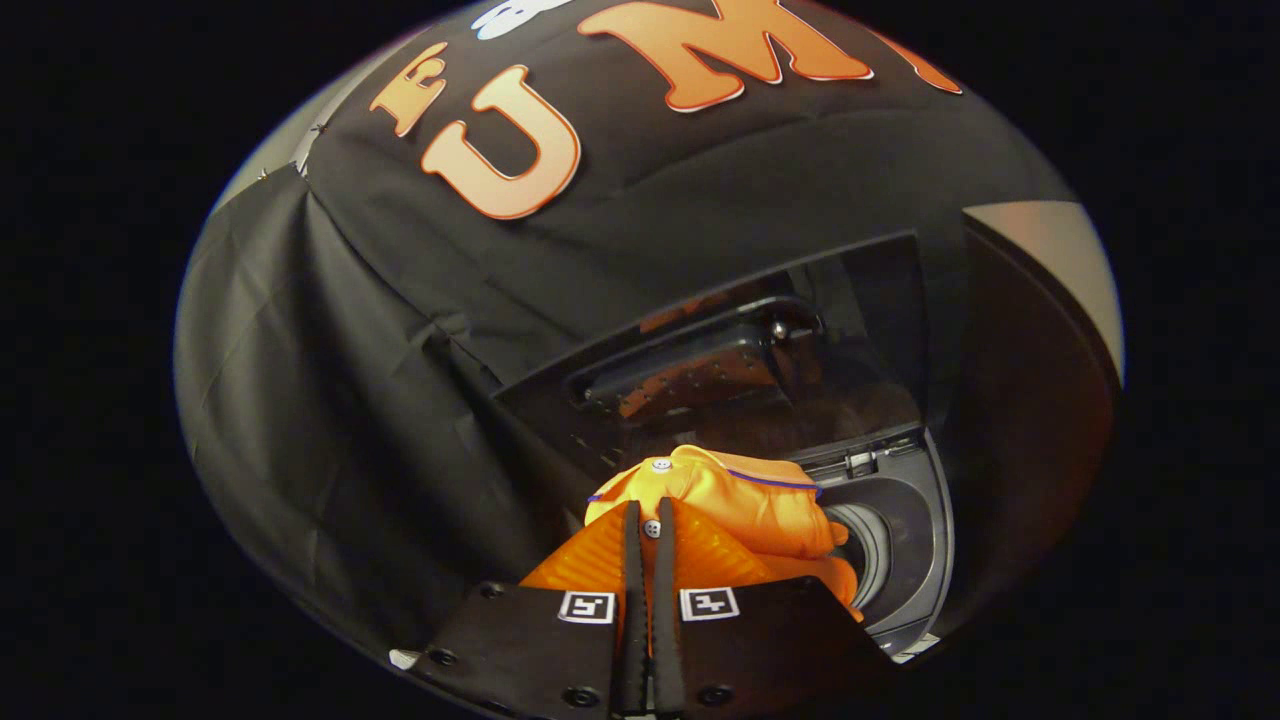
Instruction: Put the clothes into the washing machine and then close the washing machine lid.
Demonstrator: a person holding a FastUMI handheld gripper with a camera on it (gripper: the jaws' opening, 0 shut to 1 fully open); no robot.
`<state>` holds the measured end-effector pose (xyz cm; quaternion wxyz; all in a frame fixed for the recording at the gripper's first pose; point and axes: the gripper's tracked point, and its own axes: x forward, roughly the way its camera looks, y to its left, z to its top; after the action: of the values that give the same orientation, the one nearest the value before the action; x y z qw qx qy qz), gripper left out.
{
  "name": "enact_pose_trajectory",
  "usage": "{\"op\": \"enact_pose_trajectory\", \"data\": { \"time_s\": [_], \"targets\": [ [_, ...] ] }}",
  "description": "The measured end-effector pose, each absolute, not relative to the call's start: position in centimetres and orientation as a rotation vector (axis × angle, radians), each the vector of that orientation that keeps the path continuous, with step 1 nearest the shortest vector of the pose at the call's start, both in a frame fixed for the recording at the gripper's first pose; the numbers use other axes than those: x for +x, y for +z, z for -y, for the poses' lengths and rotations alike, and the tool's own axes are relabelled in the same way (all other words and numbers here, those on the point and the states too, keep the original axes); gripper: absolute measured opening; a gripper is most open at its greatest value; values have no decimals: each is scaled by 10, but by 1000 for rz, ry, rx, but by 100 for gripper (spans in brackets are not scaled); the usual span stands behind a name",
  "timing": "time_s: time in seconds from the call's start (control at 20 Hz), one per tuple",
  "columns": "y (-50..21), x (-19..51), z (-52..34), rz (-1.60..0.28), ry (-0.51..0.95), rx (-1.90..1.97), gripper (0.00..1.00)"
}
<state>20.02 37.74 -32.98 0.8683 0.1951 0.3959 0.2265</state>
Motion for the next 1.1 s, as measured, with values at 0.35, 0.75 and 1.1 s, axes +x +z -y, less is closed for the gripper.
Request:
{"op": "enact_pose_trajectory", "data": {
  "time_s": [0.35,0.75,1.1],
  "targets": [
    [-400,209,-382,-880,419,369,10],
    [-481,197,-373,-1012,325,300,10],
    [-519,191,-367,-1068,278,228,10]
  ]
}}
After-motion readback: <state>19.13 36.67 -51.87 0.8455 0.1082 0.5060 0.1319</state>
